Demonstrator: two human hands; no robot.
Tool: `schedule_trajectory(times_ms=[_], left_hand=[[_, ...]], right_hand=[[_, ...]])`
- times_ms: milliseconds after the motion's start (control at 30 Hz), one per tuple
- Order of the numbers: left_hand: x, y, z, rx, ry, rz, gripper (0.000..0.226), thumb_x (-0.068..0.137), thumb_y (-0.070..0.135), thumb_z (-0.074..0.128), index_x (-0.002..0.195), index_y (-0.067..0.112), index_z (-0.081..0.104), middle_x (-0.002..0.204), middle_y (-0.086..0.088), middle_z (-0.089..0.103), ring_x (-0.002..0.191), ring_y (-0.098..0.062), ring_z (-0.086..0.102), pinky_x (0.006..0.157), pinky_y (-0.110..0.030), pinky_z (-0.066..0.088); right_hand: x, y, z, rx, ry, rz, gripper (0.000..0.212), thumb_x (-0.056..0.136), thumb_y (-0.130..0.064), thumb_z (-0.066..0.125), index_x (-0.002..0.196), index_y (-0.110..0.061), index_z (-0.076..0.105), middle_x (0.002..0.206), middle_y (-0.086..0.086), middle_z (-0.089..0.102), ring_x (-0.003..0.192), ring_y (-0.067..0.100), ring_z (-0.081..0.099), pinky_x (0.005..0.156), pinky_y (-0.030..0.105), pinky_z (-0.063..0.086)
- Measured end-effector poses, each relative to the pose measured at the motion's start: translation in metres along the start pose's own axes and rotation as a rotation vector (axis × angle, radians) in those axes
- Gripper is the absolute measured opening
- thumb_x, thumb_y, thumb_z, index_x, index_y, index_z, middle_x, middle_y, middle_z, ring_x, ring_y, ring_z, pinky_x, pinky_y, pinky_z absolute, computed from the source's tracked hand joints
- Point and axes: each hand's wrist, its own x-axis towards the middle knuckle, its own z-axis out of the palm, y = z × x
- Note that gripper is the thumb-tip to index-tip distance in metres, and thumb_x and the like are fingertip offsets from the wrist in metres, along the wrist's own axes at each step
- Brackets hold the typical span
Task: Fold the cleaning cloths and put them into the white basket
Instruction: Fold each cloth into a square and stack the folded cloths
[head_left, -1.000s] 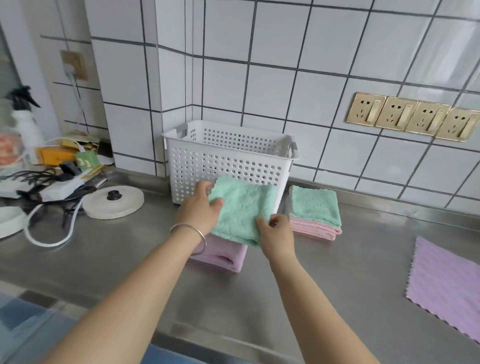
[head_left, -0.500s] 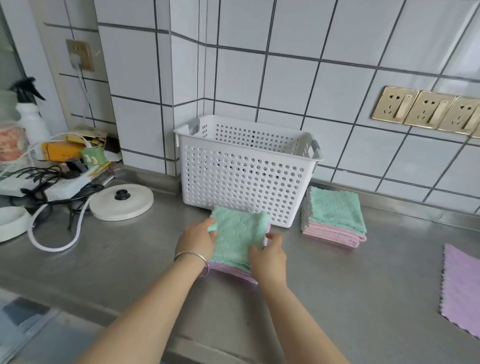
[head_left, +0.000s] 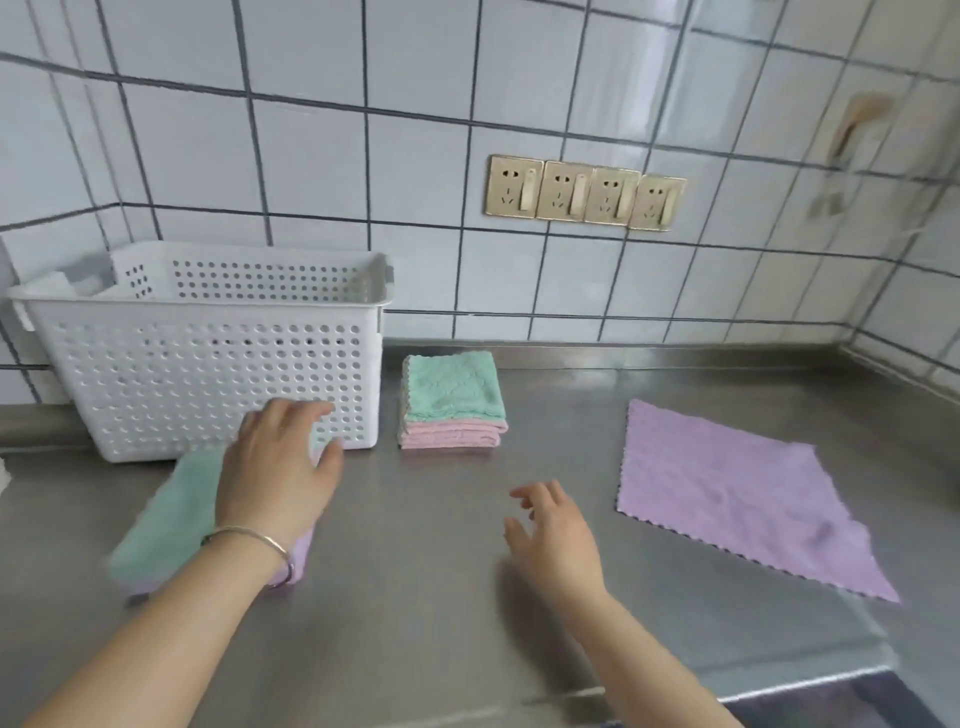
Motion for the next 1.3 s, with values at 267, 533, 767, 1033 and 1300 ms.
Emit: schedule_trajectory(times_ms=[267, 533, 767, 1033, 1300], left_hand=[[-0.032, 0.154, 0.113, -0.208, -0.438, 0.333, 0.021, 0.087, 0.031, 0.055, 0.107, 0.028, 0.061, 0.103, 0.011, 0.064, 0.102, -0.014, 0.061, 0.083, -0.027, 0.047], [-0.056, 0.248, 0.191, -0.032, -0.602, 0.594, 0.033, 0.087, 0.027, 0.048, 0.119, 0.022, 0.053, 0.122, 0.001, 0.052, 0.114, -0.024, 0.052, 0.090, -0.035, 0.045], [-0.042, 0.260, 0.217, -0.060, -0.405, 0.713, 0.048, 0.037, 0.006, 0.077, 0.077, 0.031, 0.067, 0.072, 0.016, 0.067, 0.058, -0.010, 0.063, 0.053, -0.013, 0.044], [-0.055, 0.218, 0.182, 0.007, -0.443, 0.761, 0.058, 0.026, 0.010, 0.070, 0.073, 0.045, 0.069, 0.061, 0.028, 0.066, 0.044, -0.004, 0.058, 0.038, -0.008, 0.042], [-0.099, 0.120, 0.101, -0.041, -0.407, 0.682, 0.064, 0.027, 0.002, 0.070, 0.078, 0.041, 0.070, 0.066, 0.026, 0.066, 0.053, 0.000, 0.061, 0.058, -0.007, 0.047]], right_hand=[[-0.003, 0.149, -0.088, -0.360, 0.156, 0.134, 0.020, 0.075, -0.009, 0.064, 0.095, -0.013, 0.070, 0.101, -0.002, 0.064, 0.096, 0.026, 0.060, 0.061, 0.033, 0.047], [0.021, 0.189, -0.097, -0.558, 0.032, 0.007, 0.038, 0.026, -0.006, 0.087, 0.039, -0.018, 0.053, 0.040, -0.003, 0.049, 0.035, 0.016, 0.049, 0.030, 0.017, 0.026], [0.020, 0.200, -0.103, -0.322, 0.282, -0.025, 0.017, 0.057, -0.009, 0.063, 0.055, -0.017, 0.048, 0.036, -0.005, 0.036, 0.031, 0.015, 0.024, 0.041, 0.014, -0.007], [-0.021, 0.206, -0.111, -0.331, 0.047, -0.117, 0.035, 0.061, -0.023, 0.058, 0.095, -0.023, 0.065, 0.095, -0.009, 0.065, 0.077, 0.015, 0.063, 0.051, 0.019, 0.050], [-0.051, 0.167, -0.104, -0.318, -0.048, -0.249, 0.046, 0.043, -0.006, 0.057, 0.079, -0.031, 0.069, 0.081, -0.017, 0.069, 0.070, 0.008, 0.068, 0.060, 0.014, 0.051]])
